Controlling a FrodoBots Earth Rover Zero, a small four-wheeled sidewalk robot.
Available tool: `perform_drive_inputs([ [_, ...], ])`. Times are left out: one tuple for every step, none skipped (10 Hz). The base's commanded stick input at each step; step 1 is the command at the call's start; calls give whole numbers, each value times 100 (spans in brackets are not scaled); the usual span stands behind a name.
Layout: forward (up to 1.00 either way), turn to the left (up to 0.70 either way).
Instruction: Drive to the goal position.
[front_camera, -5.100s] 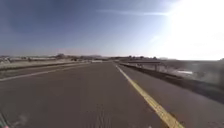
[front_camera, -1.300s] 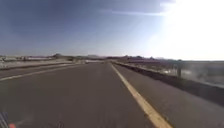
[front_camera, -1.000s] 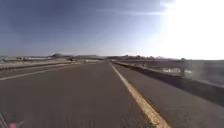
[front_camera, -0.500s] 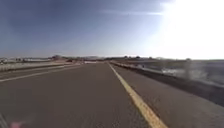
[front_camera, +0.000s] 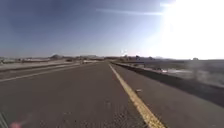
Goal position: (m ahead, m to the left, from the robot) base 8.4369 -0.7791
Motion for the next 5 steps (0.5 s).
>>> perform_drive_inputs([
  [70, 0],
  [70, 0],
  [70, 0],
  [70, 0],
  [70, 0],
])
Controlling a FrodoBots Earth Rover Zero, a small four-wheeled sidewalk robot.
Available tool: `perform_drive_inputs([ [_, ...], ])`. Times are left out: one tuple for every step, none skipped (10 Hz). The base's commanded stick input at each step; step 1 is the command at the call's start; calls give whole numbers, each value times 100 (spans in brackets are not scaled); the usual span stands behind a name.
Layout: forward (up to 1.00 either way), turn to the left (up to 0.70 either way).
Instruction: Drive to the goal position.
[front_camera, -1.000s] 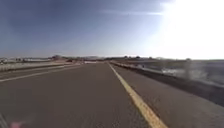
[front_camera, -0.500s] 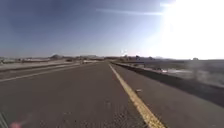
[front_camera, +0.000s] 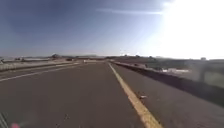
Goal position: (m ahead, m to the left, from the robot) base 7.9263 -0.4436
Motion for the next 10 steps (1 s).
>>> perform_drive_inputs([
  [70, 0],
  [70, 0],
  [70, 0],
  [70, 0],
  [70, 0],
  [70, 0],
  [70, 0],
  [70, 0],
  [70, 0],
  [70, 0],
])
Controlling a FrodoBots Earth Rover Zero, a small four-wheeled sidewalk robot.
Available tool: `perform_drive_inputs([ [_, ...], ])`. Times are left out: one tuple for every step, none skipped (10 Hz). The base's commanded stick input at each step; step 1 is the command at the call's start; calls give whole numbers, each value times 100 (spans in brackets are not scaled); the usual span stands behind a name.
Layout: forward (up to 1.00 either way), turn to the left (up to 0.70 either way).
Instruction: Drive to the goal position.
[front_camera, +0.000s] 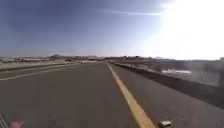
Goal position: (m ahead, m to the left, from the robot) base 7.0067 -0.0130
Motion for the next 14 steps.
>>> perform_drive_inputs([
  [70, 0],
  [70, 0],
  [70, 0],
  [70, 0],
  [70, 0],
  [70, 0],
  [70, 0],
  [70, 0],
  [70, 0],
  [70, 0],
  [70, 0],
  [70, 0],
  [70, 0],
  [70, 0],
])
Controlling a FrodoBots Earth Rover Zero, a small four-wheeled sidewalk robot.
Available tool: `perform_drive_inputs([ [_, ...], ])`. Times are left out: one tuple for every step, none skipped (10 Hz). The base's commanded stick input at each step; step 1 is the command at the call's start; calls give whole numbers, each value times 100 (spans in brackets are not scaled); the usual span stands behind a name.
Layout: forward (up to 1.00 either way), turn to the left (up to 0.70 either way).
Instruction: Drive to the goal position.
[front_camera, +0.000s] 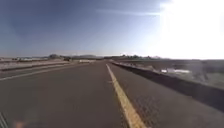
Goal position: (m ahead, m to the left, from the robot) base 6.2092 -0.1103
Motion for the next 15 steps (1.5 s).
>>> perform_drive_inputs([
  [70, 0],
  [70, 0],
  [70, 0],
  [70, 0],
  [70, 0],
  [70, 0],
  [70, 0],
  [70, 0],
  [70, 28],
  [70, 11],
  [70, 0],
  [70, 0],
  [70, 0],
  [70, 0],
  [70, 0],
])
